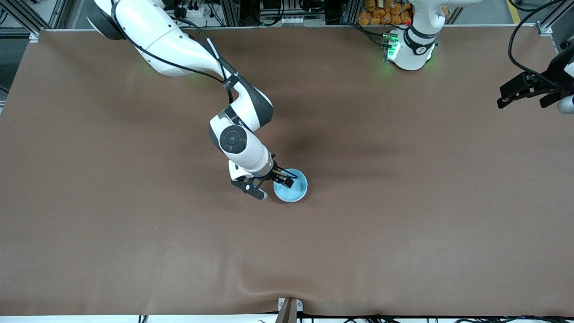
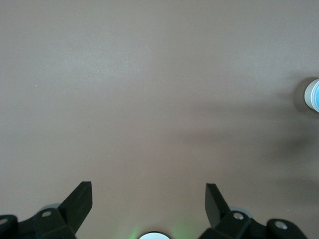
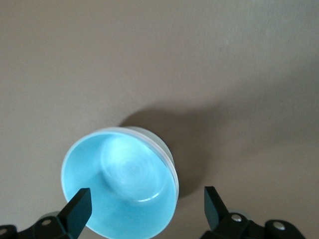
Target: Stack pink and blue bowls on white bowl
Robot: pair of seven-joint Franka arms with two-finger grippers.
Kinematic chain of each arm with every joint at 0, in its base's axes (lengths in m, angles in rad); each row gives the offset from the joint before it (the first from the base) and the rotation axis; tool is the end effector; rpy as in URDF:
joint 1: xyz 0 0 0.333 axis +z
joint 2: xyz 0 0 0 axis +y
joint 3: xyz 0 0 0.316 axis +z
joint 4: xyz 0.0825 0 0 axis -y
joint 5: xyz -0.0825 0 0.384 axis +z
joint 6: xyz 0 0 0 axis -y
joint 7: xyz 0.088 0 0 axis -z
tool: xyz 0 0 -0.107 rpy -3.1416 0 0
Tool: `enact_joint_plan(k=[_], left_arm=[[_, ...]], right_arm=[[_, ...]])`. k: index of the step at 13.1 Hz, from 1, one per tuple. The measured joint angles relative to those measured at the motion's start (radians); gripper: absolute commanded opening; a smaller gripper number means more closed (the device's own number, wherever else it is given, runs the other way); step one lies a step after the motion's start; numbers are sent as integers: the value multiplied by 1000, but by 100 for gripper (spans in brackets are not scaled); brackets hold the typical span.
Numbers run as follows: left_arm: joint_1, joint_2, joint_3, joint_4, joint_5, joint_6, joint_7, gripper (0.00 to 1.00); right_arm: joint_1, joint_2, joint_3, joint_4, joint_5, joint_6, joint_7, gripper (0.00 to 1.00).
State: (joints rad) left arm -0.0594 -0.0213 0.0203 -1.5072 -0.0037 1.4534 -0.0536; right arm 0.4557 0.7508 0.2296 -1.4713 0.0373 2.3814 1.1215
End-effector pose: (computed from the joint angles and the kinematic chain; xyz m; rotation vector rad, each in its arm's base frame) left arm 0.5354 -0.0212 0.6556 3.1385 0.0221 -0.0513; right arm 0.5901 0.4404 0.2596 -2.7900 0.7645 0.0454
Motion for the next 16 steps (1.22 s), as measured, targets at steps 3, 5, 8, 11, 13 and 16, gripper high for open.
enact_joint_plan(k=[3,5,8,11,13,16], left_arm=[[0,0,0,0,0,0,0,100],[0,0,0,0,0,0,0,100],[-1,0,0,0,0,0,0,100],[-1,0,0,1,0,0,0,100],[0,1,0,1,0,0,0,100],[0,2,0,3,0,0,0,100]], right_arm=[[-35,-45,-6,3,-10,-57,-71,100],[-91,-95,-9,7,-13,-185,-182,100],[-213,-187,-12,-4,-15,-330,-367,100],[-332,-319,-12,-112,-15,-363,-554,100],[-389,-440,-12,-194,-17,-411,-671,100],[-464,-628,-12,-248,-18,-563,-840,100]])
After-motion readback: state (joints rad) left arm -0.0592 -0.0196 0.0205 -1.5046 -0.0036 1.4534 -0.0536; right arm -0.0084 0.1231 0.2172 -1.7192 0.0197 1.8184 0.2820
